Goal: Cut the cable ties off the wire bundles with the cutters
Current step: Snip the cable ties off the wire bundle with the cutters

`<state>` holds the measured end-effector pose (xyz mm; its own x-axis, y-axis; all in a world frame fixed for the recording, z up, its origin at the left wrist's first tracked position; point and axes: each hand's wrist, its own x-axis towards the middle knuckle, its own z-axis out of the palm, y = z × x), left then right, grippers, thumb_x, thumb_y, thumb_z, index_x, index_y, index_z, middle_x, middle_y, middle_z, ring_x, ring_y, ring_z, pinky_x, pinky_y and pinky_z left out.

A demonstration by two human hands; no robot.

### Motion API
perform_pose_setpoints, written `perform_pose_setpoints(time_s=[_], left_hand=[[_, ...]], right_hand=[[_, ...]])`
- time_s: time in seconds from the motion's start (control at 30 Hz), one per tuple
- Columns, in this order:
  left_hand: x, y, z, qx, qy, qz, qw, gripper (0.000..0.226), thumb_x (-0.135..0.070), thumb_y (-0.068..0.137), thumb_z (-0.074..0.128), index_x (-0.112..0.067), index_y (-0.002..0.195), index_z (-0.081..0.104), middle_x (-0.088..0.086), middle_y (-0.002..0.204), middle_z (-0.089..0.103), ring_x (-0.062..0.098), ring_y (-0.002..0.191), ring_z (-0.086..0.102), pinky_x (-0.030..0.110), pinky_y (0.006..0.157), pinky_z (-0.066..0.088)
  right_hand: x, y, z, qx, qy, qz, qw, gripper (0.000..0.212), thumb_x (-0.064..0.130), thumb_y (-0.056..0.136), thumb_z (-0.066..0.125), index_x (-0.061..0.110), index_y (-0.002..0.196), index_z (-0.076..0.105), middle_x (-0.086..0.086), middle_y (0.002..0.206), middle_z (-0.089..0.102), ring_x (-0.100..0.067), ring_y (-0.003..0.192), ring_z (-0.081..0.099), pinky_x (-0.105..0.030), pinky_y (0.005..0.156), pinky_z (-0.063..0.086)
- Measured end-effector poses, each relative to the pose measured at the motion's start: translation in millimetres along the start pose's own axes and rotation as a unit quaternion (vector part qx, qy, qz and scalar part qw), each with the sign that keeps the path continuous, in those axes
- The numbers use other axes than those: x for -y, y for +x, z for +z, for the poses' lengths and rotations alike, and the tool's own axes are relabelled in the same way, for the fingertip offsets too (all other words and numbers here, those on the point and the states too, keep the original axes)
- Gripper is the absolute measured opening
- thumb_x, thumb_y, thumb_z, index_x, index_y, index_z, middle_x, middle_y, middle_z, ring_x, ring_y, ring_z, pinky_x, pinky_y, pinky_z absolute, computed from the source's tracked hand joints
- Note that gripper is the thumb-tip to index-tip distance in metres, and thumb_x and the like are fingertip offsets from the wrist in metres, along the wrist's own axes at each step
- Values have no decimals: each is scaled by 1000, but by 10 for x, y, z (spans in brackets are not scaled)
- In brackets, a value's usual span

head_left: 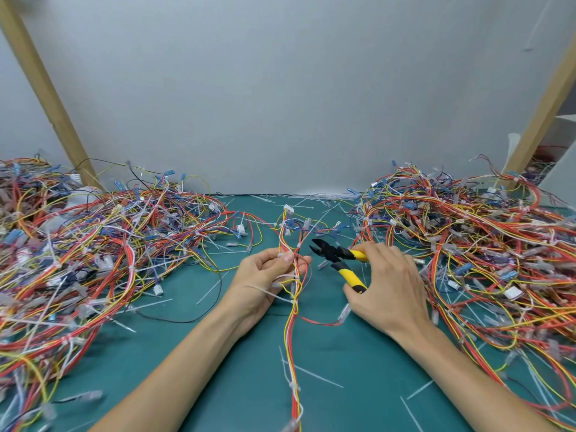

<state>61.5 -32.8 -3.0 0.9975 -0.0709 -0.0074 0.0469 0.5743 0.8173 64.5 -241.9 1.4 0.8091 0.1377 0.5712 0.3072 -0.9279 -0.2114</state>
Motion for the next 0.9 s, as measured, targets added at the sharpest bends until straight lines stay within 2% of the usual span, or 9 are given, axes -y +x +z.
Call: perform_pose_setpoints(time_s=[0.1, 0.3, 0.53, 0.7, 0.9], left_hand=[[-9, -9, 14, 0, 1, 0, 1000, 23, -6, 80, 65, 7, 97, 57, 25, 93, 72, 21, 78, 73, 23, 70, 58], [-12, -38, 38, 13, 30, 3, 999, 8, -1, 90, 58, 6, 95, 57, 21, 87, 72, 22, 79, 73, 23, 70, 58], [2, -54, 54, 34, 79, 15, 996, 19, -9, 81, 64, 3, 94, 59, 21, 89, 72, 21, 76, 73, 23, 70, 57], [25, -52, 52, 41, 98, 23, 994, 24, -10, 78, 65, 4, 96, 58, 20, 85, 72, 23, 78, 73, 23, 68, 57], [45, -39, 42, 44, 117, 23, 992, 11, -2, 89, 60, 6, 97, 57, 22, 88, 72, 24, 80, 73, 23, 68, 56]], right_hand=[[15, 1, -14, 18, 2, 4, 1000, 49, 44, 62, 58, 26, 108, 60, 8, 98, 60, -21, 92, 53, -36, 82, 41], [24, 0, -32, 44, -2, 3, 999, 51, 43, 64, 63, 25, 111, 59, 7, 101, 59, -21, 96, 53, -36, 84, 41], [29, -12, -36, 41, 6, -5, 999, 49, 40, 63, 68, 25, 110, 60, 5, 101, 58, -22, 95, 53, -36, 83, 42], [41, -11, -34, 31, 15, -8, 999, 50, 44, 62, 60, 24, 108, 61, 5, 100, 58, -22, 95, 53, -36, 82, 42], [34, -8, -20, 27, 13, -5, 1000, 48, 45, 62, 59, 25, 106, 61, 5, 98, 59, -23, 93, 54, -37, 81, 43]])
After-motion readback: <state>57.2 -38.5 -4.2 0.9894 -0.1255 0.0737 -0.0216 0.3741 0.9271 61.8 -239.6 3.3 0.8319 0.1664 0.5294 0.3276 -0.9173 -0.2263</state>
